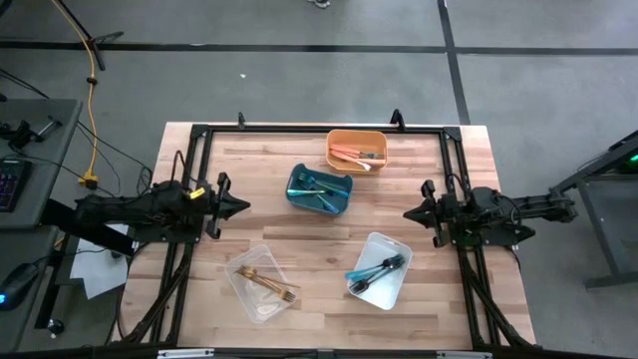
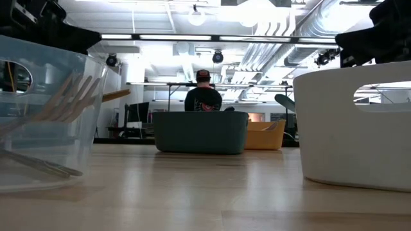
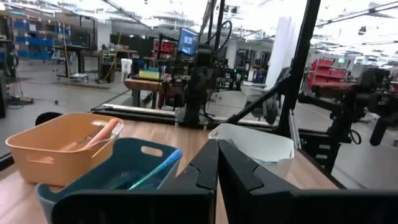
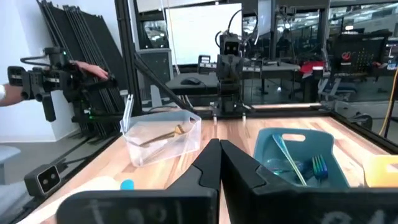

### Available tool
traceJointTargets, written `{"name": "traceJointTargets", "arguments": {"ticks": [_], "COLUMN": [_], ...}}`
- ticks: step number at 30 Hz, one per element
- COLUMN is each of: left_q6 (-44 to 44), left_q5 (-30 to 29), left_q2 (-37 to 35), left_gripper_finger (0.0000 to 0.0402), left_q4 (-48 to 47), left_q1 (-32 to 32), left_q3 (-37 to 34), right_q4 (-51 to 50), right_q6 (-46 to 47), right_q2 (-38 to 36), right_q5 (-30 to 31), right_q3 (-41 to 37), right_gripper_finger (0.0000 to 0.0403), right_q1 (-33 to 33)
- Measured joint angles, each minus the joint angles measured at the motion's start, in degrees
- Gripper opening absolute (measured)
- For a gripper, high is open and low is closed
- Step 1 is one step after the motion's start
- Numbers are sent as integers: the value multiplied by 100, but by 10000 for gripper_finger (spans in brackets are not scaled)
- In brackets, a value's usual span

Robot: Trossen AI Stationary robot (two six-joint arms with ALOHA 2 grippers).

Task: Sort silverware by color (type)
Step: Return to Home Position

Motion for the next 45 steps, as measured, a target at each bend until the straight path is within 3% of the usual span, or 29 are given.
{"name": "traceJointTargets", "arguments": {"ticks": [45], "left_q6": [0], "left_q5": [2], "left_q2": [13], "left_gripper_finger": [1], "left_q4": [-234], "left_q1": [35], "left_q3": [2], "right_q4": [-371], "right_q6": [0], "right_q2": [42], "right_q5": [-2], "right_q3": [-3], "right_gripper_finger": [0], "right_q1": [-52]}}
